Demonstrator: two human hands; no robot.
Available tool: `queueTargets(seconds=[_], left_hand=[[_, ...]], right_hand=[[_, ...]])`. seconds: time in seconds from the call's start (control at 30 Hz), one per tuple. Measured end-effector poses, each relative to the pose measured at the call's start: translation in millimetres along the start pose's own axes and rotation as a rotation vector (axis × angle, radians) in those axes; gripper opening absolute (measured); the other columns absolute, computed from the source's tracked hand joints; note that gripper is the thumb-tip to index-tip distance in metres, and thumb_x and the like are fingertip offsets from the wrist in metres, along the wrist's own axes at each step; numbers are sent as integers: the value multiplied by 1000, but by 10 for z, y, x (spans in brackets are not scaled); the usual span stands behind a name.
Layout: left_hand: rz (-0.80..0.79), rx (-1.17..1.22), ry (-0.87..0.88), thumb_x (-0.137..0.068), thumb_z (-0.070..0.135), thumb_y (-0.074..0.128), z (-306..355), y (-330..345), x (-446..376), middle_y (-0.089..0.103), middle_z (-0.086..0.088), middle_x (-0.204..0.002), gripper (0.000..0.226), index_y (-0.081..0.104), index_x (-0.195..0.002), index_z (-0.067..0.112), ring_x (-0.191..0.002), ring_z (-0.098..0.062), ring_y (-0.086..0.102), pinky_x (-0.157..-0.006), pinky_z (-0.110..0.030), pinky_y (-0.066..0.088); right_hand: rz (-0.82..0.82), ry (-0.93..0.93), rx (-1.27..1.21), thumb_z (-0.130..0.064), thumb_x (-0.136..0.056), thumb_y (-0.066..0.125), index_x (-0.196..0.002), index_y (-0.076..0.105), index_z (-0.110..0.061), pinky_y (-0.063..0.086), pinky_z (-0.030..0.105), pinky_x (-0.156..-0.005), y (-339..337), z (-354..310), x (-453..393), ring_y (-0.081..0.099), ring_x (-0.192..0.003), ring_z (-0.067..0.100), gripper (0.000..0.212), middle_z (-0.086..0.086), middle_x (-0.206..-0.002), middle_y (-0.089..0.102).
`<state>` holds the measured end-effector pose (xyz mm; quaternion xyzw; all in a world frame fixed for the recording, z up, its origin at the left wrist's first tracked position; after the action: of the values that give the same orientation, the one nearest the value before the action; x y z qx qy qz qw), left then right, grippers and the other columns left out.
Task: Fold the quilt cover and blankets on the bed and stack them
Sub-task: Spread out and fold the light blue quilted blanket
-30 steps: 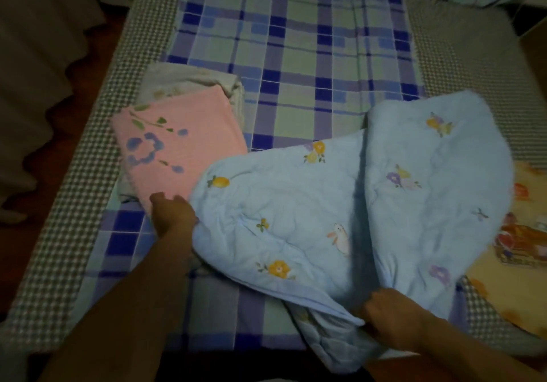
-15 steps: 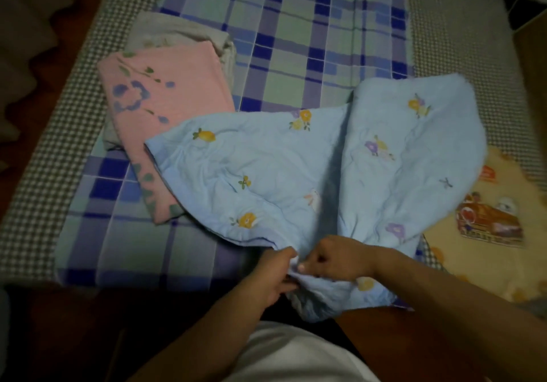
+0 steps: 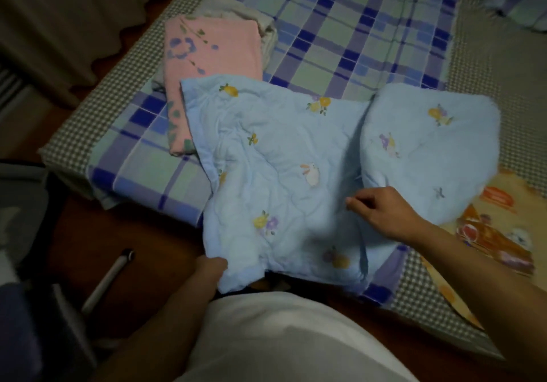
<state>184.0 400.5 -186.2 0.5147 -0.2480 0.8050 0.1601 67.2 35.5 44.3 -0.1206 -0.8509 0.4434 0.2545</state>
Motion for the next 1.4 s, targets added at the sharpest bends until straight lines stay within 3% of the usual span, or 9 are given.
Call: queueTargets(seconds=[0.2,0.3,0.37,0.47,0.67,0.87,0.97,1.17,1.4], left_hand=[[417,-112,479,-86,-16,47,799,-876,751,46,-29,-141,60,39,-144,-3,-125,-46,47,-105,-46,35],[329,-171,645,-93,-9,47,1135,-1224,750,47,-16,-147,58,49,-145,16,-132,-36,46,-112,-43,34],[255,-316,761,-91,-13,47,1337,-1254,833,59,-16,-134,48,67,-126,13,-122,-35,55,-104,-34,40],[159,-356,867,-86,-20,45,1483,-1176,978,69,-15,-109,45,76,-94,11,-99,-27,63,-86,-26,42],[-216,-16,913,-86,-9,67,1539,-887,1480,68,3,-110,36,68,-113,15,-94,8,63,-82,-7,46],[-491,448,587,-82,-20,51,1427,-640,1490,73,-18,-95,34,71,-95,5,-83,-24,72,-72,-31,58],[-609,485,447,-86,-18,46,1354,-570,1498,70,-25,-94,32,73,-87,0,-80,-26,72,-65,-30,58],[-797,514,210,-99,23,54,1249,-376,1536,64,-24,-127,40,61,-128,-4,-121,-35,61,-108,-46,45],[-779,453,35,-98,20,60,1090,-236,1442,65,-20,-128,35,62,-127,0,-120,-29,63,-106,-38,48]], right_hand=[[170,-163,429,-59,-91,31,-79,69,-16,42,33,-58,-1143,-182,-39,58,-59,26,59,8,-64,64],[235,-219,394,-49,-100,39,-90,71,-13,49,38,-66,-1734,-844,-156,59,-65,20,49,3,-74,66],[227,-259,309,-47,-100,45,-93,70,-15,54,43,-71,-1971,-1457,-247,63,-71,16,41,-1,-79,69],[218,-341,181,-46,-100,48,-89,71,-20,45,27,-64,-2035,-2409,-312,58,-61,-4,36,-23,-64,63],[-65,-436,-37,-43,-101,48,-94,73,-16,37,11,-56,-915,-3557,-418,49,-52,-4,38,-22,-55,56],[-52,-440,35,-42,-102,45,-74,63,-18,47,34,-68,871,-3186,-368,59,-66,18,41,4,-70,65],[123,-231,-318,-53,-97,40,-75,66,-16,47,32,-65,1217,-2852,-326,61,-64,15,50,-1,-66,66],[416,360,-1735,-71,-85,50,-96,69,-5,41,30,-67,1327,-2182,-353,50,-61,17,70,5,-66,48],[500,559,-2062,-68,-94,39,-111,66,-2,50,38,-82,1519,-1939,-229,55,-69,23,73,9,-71,54]])
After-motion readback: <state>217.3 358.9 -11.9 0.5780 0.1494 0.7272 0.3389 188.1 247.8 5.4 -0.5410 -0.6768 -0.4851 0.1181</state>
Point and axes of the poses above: each hand's wrist, its own x-axis away from the middle knuckle, its own y-axis out of the palm, z = x × y, the point moved 8 cm from there along -x, towards the middle knuckle
